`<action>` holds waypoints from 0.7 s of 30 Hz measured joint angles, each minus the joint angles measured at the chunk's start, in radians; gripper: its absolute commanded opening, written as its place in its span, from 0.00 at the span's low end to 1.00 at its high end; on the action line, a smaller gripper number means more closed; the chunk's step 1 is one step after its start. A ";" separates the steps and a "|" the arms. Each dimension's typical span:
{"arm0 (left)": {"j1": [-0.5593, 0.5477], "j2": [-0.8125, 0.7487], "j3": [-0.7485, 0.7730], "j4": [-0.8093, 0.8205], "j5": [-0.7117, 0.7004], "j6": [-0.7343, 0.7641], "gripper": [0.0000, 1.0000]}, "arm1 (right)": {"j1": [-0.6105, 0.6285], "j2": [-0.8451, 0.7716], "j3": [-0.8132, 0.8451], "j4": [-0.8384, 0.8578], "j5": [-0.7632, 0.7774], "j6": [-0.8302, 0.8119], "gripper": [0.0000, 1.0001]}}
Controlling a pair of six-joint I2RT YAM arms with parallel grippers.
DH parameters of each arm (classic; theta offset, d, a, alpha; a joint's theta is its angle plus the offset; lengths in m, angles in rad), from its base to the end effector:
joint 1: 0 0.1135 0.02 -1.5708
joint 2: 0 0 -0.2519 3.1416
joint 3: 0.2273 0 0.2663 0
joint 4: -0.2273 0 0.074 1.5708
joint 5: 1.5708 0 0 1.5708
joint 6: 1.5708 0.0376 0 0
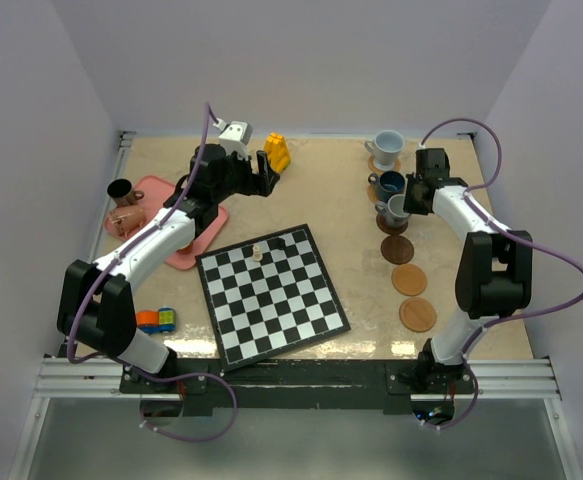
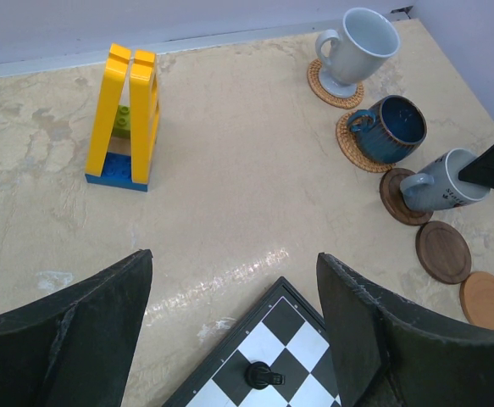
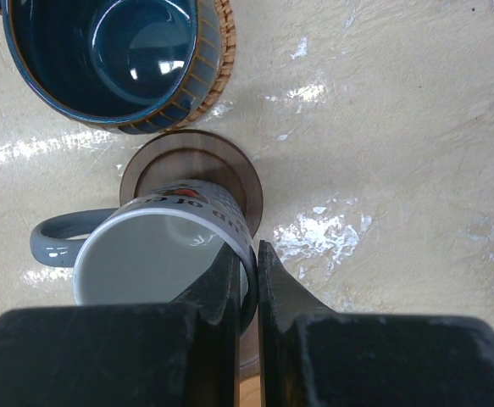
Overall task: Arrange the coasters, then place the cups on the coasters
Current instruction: Place the cup on the coaster.
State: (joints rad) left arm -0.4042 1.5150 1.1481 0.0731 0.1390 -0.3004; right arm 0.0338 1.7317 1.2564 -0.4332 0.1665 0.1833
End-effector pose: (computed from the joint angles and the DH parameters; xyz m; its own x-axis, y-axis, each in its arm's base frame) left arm 0.3438 -0.1527 0.2957 -0.4057 -0.1452 -0.9024 0.4097 0.8536 -0.3215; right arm 0.3868 0.0068 0.2092 -0.7624 0.1541 -0.6285 0.2111 0.9773 -0.0164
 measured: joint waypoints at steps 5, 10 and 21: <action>0.000 0.002 0.000 0.000 0.003 0.000 0.83 | 0.000 0.000 0.000 0.000 0.000 0.000 0.07; 0.000 0.002 0.000 -0.001 0.004 0.000 0.83 | 0.000 0.000 -0.002 0.000 0.000 0.000 0.18; 0.000 0.002 0.000 -0.001 0.004 0.000 0.83 | 0.000 -0.004 -0.002 0.014 -0.002 0.004 0.41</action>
State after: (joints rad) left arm -0.4042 1.5166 1.1481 0.0723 0.1429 -0.3008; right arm 0.0338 1.7275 1.2541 -0.4191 0.1646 0.1871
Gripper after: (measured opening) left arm 0.827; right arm 0.382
